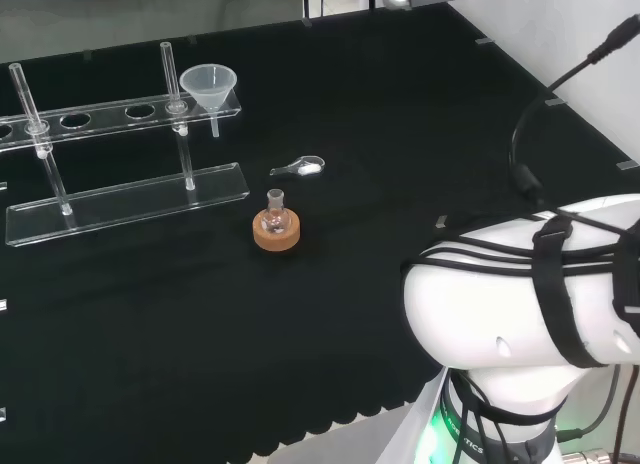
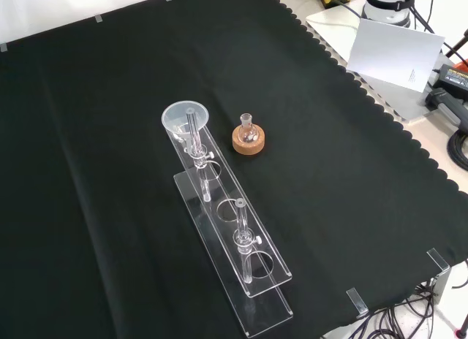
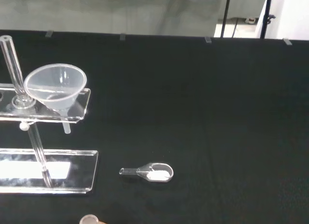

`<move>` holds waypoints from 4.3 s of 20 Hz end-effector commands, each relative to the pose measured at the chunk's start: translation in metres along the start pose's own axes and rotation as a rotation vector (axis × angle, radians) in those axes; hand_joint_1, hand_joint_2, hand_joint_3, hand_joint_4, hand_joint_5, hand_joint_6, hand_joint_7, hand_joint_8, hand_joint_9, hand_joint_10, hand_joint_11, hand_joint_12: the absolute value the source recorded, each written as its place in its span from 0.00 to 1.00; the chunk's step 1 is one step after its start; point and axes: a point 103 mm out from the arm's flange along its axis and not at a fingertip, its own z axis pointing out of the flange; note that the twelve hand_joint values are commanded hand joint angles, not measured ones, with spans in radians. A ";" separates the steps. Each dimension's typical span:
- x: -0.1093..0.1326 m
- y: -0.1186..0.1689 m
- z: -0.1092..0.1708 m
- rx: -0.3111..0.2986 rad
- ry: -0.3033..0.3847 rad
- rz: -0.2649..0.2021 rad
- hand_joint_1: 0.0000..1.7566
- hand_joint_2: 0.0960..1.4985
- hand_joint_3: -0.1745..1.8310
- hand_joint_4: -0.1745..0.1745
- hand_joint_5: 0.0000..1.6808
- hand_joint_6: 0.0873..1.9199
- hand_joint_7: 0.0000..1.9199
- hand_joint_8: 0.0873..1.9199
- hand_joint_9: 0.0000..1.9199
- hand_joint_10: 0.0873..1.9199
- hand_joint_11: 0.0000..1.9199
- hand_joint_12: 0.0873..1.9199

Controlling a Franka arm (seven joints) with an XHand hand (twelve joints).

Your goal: Pick up the funnel from the transparent funnel stand.

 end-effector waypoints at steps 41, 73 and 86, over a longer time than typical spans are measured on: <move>0.082 0.192 0.144 0.280 -0.041 -0.113 0.05 0.65 0.24 0.50 0.06 0.00 0.00 0.18 0.06 0.34 0.02 0.73; 0.141 0.206 0.180 0.491 -0.118 -0.205 0.39 0.45 0.13 0.63 0.00 0.00 0.00 0.00 0.00 0.25 0.07 0.79; 0.141 0.215 0.194 0.515 -0.107 -0.214 0.40 0.45 0.12 0.76 0.00 0.00 0.00 0.00 0.00 0.21 0.08 0.79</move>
